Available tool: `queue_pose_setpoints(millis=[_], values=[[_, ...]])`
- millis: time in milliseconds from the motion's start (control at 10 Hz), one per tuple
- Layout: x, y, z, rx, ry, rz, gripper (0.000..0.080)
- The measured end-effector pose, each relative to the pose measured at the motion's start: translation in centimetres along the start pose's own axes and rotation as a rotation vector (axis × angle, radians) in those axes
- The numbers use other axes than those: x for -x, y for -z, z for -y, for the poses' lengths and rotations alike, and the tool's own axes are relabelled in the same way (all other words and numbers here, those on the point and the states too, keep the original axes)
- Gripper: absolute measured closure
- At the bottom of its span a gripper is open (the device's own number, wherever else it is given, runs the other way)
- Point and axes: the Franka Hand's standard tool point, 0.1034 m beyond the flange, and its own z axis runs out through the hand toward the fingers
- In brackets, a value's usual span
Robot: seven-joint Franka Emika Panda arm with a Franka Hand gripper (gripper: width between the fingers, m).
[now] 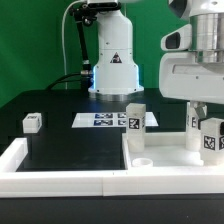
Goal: Assemble square table
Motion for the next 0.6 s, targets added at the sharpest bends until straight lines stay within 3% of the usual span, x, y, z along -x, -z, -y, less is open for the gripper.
queue_pose_setpoints(millis=[200, 600], values=[[0.26, -0.07, 0.04, -0.001, -0.262, 0.005, 0.0508], [0.17, -0.05, 0.02, -0.006, -0.462, 0.024, 0.0507]])
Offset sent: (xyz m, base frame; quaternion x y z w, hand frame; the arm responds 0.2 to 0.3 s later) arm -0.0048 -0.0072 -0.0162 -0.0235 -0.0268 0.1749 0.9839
